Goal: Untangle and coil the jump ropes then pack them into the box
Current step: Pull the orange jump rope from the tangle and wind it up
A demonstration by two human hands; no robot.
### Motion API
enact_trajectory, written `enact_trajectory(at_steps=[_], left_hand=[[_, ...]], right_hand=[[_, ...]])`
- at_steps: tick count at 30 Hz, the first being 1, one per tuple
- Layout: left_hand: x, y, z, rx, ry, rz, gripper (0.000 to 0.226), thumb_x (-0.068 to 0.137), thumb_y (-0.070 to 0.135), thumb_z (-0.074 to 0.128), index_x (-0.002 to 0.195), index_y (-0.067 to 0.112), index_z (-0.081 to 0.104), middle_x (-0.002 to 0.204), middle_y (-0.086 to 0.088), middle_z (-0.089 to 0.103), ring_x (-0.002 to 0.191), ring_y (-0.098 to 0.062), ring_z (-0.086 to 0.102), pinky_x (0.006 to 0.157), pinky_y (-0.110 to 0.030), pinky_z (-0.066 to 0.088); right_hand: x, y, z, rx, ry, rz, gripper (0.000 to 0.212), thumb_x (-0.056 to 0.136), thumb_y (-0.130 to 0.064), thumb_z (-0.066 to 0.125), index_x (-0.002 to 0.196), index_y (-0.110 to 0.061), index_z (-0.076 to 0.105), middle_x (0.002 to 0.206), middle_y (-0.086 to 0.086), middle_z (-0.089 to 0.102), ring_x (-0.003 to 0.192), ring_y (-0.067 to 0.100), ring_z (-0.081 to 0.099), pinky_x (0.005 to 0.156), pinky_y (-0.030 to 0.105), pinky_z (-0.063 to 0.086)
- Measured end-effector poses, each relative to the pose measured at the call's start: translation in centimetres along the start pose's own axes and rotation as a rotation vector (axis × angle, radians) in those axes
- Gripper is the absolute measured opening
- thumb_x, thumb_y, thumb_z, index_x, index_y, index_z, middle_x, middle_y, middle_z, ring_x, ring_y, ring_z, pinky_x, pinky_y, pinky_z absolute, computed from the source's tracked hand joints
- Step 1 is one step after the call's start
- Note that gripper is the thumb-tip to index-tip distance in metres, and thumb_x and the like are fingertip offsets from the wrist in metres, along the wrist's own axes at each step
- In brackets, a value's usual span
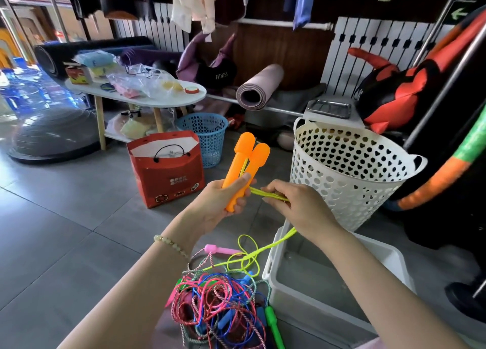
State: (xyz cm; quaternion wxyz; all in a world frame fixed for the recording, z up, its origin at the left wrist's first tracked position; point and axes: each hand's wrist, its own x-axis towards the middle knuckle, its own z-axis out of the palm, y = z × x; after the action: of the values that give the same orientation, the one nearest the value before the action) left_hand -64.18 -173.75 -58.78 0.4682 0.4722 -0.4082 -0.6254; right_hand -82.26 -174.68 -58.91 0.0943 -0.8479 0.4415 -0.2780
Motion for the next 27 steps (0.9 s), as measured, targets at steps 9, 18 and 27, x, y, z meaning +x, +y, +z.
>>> enact_trajectory(at_steps=[9,18,27], left_hand=[[0.0,0.1,-1.4,0.182,-0.031,-0.072,0.024,0.095,0.028,0.055,0.096,0.005,0.062,0.068,0.000,0.052,0.044,-0.004,0.041,0.042,-0.014,0.035],[-0.8,0.5,-2.1,0.841,-0.411,-0.092,0.031,0.093,0.034,0.058,0.094,0.006,0.069,0.061,0.006,0.057,0.054,-0.016,0.047,0.049,-0.021,0.042],[-1.3,-1.2,-0.6,1.410,-0.293,0.179,0.053,0.083,0.063,0.054,0.065,0.013,0.062,0.057,-0.002,0.061,0.056,-0.018,0.057,0.065,-0.032,0.051]], right_hand=[[-0.2,1.0,-1.6,0.135,0.138,-0.017,0.011,0.082,-0.031,0.070,0.086,-0.021,0.075,0.074,-0.008,0.068,0.068,0.005,0.057,0.061,0.021,0.044],[0.0,-0.1,-1.6,0.288,0.051,0.028,0.012,0.071,-0.029,0.080,0.071,-0.019,0.073,0.063,-0.006,0.067,0.057,0.007,0.057,0.057,0.030,0.046],[0.6,-0.1,-0.6,0.447,-0.296,0.150,0.024,0.066,-0.021,0.085,0.063,-0.019,0.061,0.056,-0.002,0.059,0.052,0.005,0.047,0.051,0.020,0.038]])
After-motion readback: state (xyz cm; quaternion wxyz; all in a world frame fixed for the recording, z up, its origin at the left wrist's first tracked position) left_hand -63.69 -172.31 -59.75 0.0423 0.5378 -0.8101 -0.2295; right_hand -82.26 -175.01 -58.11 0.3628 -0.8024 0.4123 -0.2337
